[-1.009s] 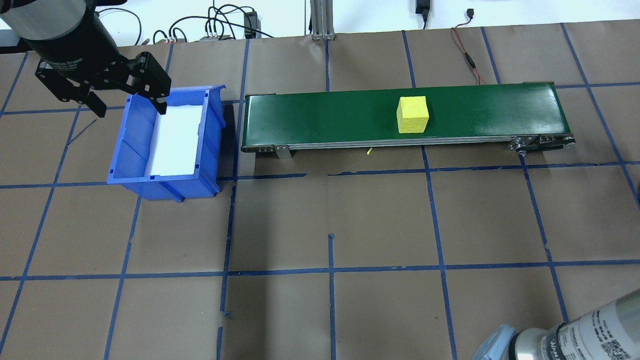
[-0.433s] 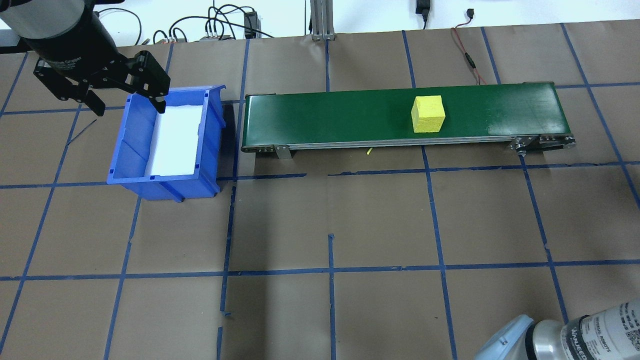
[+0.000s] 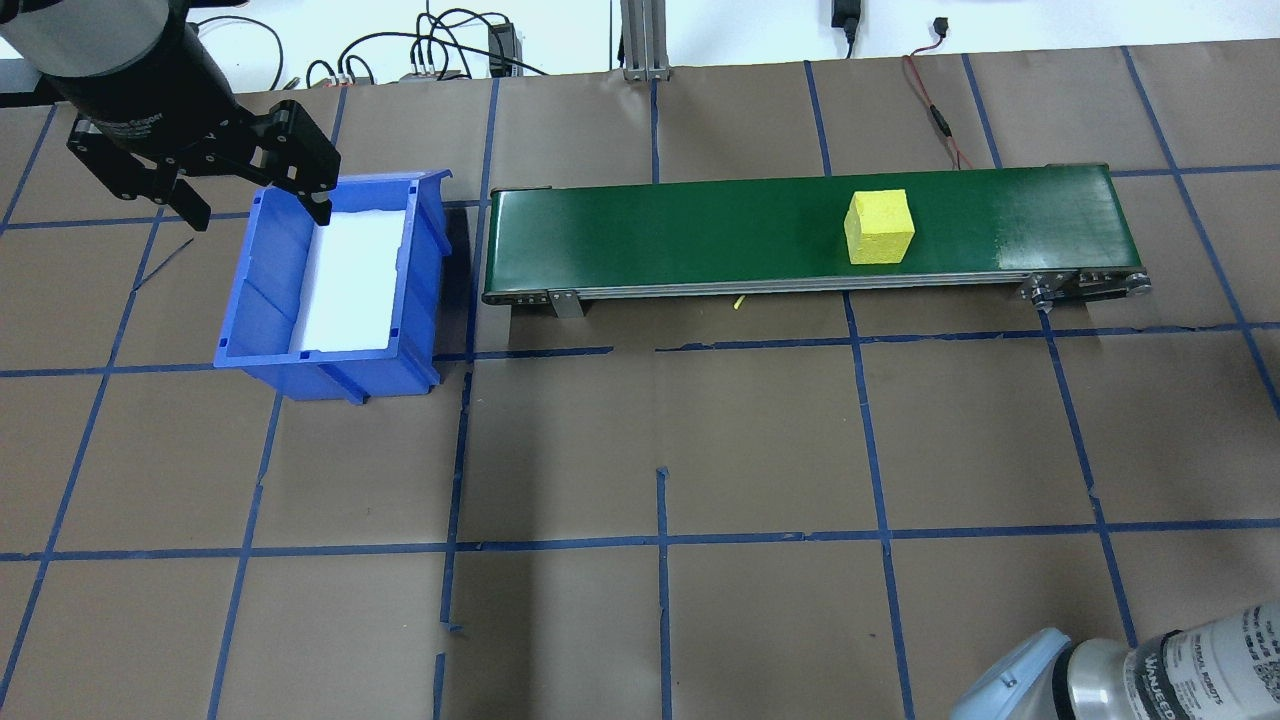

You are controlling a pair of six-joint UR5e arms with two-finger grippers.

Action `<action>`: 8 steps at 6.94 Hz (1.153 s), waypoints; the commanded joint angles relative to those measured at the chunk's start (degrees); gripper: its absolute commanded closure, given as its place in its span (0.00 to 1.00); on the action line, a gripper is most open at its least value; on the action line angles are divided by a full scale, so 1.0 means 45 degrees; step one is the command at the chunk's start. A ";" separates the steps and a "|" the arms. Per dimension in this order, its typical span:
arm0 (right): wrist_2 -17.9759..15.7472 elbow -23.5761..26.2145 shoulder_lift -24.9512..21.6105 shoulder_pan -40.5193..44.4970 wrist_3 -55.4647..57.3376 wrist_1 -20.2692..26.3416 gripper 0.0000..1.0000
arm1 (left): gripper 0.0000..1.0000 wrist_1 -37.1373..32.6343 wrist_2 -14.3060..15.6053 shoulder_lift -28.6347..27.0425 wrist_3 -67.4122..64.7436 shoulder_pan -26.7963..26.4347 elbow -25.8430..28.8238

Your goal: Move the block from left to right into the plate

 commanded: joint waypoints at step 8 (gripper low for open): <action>0.2331 -0.0827 -0.1721 0.4199 0.0217 -0.0608 0.00 | 0.00 0.0085 0.0020 0.0032 0.0052 0.0105 -0.0076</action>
